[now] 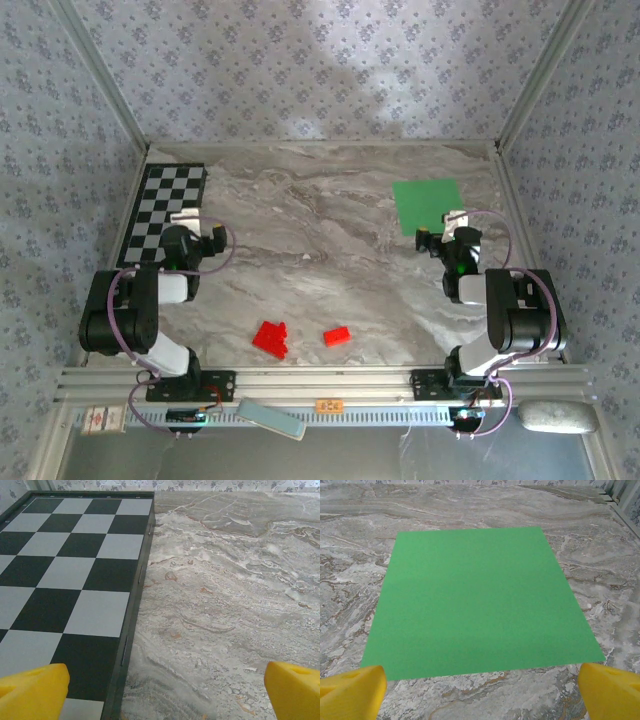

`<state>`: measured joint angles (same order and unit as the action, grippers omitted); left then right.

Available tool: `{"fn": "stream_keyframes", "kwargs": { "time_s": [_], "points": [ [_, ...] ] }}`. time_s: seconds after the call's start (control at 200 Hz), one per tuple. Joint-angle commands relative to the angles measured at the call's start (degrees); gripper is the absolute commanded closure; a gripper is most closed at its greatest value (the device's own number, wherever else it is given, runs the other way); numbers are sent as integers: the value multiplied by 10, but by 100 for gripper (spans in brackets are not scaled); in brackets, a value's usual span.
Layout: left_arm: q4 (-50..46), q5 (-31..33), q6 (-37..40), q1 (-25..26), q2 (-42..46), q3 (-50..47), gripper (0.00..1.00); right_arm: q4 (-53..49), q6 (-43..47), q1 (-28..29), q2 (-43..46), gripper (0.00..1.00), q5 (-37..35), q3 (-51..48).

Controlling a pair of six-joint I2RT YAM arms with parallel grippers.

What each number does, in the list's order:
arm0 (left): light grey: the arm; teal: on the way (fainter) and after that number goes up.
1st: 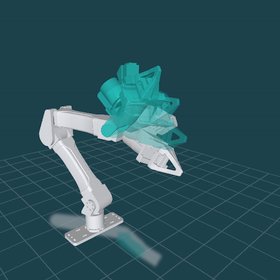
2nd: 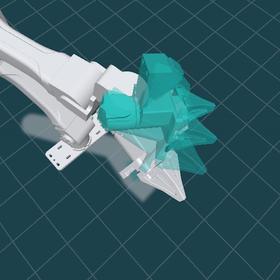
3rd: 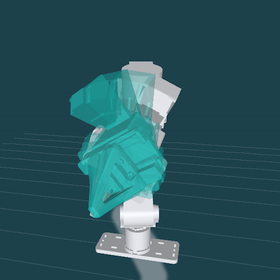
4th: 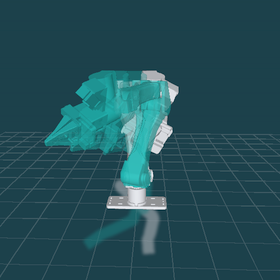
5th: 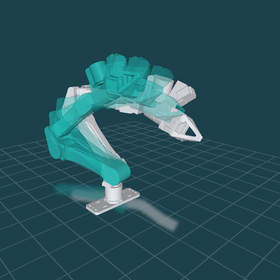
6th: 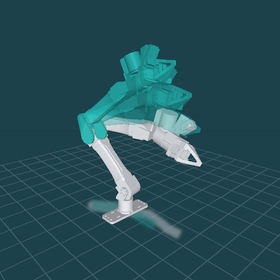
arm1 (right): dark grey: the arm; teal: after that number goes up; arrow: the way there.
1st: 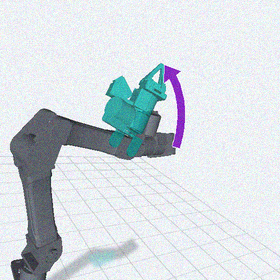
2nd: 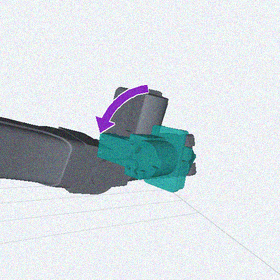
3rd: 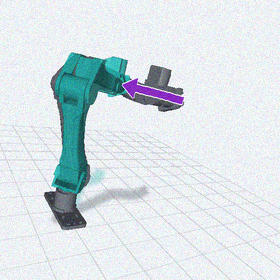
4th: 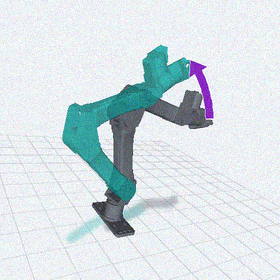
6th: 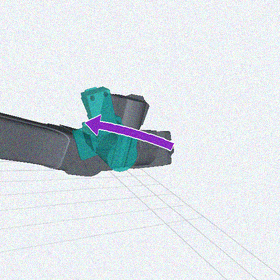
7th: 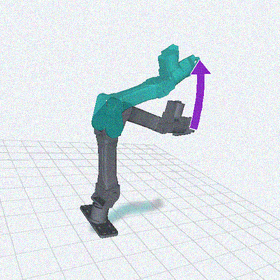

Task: Fold a paper plane with a square sheet of paper (pick it up from the middle)
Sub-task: Move the square sheet of paper to the center of the table.

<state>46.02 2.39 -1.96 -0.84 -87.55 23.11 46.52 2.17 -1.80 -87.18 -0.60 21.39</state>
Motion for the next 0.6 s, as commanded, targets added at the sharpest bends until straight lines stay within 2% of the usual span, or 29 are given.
{"fn": "stream_keyframes", "kwargs": {
  "time_s": [0.0, 0.595],
  "points": [
    [-1, 2, 5, 0, -5, 9, 0, -4, -4, -3, -1, 0, 2, 12],
    [-1, 2, 4, -1, -5, 9, 0, -4, -3, -2, -1, 0, 1, 12]
  ]
}}
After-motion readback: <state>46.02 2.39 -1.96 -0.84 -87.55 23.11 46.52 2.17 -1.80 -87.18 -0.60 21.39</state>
